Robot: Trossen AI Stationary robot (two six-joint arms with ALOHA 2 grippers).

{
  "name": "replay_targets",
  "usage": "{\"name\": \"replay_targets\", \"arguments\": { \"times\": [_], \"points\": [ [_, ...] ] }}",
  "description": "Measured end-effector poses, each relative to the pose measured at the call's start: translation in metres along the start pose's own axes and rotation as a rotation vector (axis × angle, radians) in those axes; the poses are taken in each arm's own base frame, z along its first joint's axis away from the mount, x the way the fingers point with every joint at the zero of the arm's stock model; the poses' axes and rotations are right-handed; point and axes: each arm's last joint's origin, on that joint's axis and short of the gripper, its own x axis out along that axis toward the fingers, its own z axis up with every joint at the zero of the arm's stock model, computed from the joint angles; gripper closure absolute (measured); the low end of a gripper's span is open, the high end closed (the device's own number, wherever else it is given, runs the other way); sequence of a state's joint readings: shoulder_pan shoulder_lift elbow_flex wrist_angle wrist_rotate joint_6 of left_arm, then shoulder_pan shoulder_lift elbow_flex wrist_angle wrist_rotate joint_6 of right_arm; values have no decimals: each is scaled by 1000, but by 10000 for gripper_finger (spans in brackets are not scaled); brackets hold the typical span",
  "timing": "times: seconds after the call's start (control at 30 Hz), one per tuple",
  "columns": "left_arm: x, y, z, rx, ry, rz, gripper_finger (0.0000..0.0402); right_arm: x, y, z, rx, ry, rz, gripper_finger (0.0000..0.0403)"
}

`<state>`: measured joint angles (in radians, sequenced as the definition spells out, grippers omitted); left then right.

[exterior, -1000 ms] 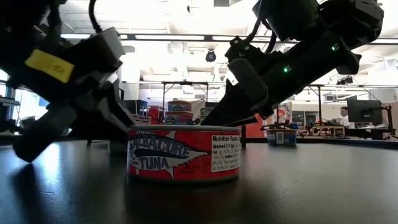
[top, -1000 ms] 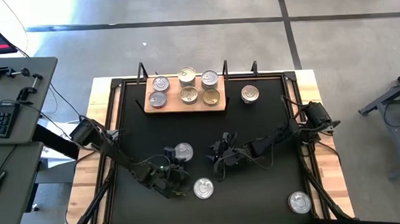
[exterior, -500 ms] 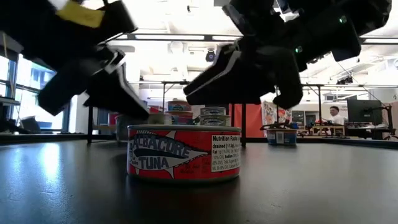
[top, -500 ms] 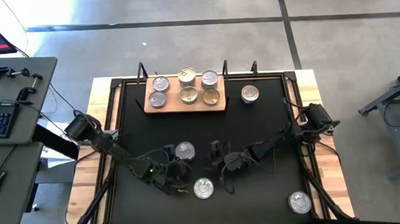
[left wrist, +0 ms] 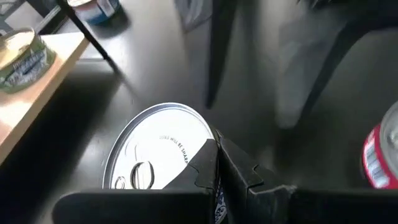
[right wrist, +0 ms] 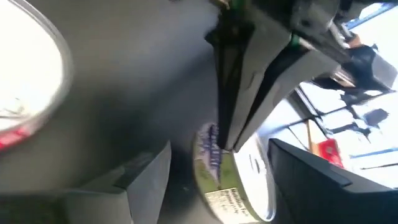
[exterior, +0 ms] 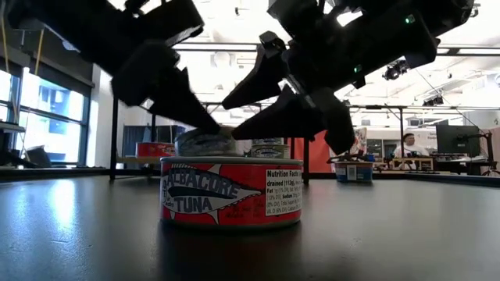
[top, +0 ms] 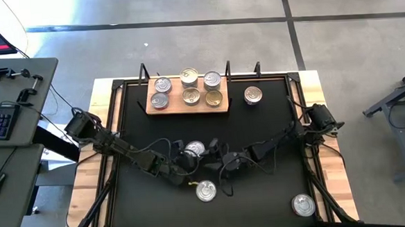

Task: Stack canned seafood by type on shelf
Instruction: Stack the green tuna can on top of the green tuna can on the shelf

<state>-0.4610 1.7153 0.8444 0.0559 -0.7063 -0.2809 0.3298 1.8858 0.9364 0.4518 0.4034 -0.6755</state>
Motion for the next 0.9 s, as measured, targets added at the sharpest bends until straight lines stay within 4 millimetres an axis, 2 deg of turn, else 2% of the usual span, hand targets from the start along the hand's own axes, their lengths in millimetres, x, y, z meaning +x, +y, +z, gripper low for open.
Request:
{"name": "replay_targets", "arguments": {
  "times": [0.13, 0.33, 0.47, 0.63, 0.77, 0.9],
  "points": [
    [3, 2, 8, -9, -45, -32, 401, 0, -2, -2, -42, 35, -40, 140],
    [3, 1, 13, -3, -88, -54, 401, 0, 1, -5, -84, 60, -6, 140],
    [-1, 1, 17, -10, -108, -61, 401, 0, 3, -8, -147, 99, -2, 140],
    [-9, 4, 24, -28, -136, -73, 401, 0, 1, -6, -131, 93, -35, 143],
    [-12, 5, 26, -36, -145, -79, 401, 0, 0, -5, -128, 91, -44, 180],
    [-12, 5, 26, -35, -146, -70, 401, 0, -2, -3, -45, 65, -65, 252]
  ]
}}
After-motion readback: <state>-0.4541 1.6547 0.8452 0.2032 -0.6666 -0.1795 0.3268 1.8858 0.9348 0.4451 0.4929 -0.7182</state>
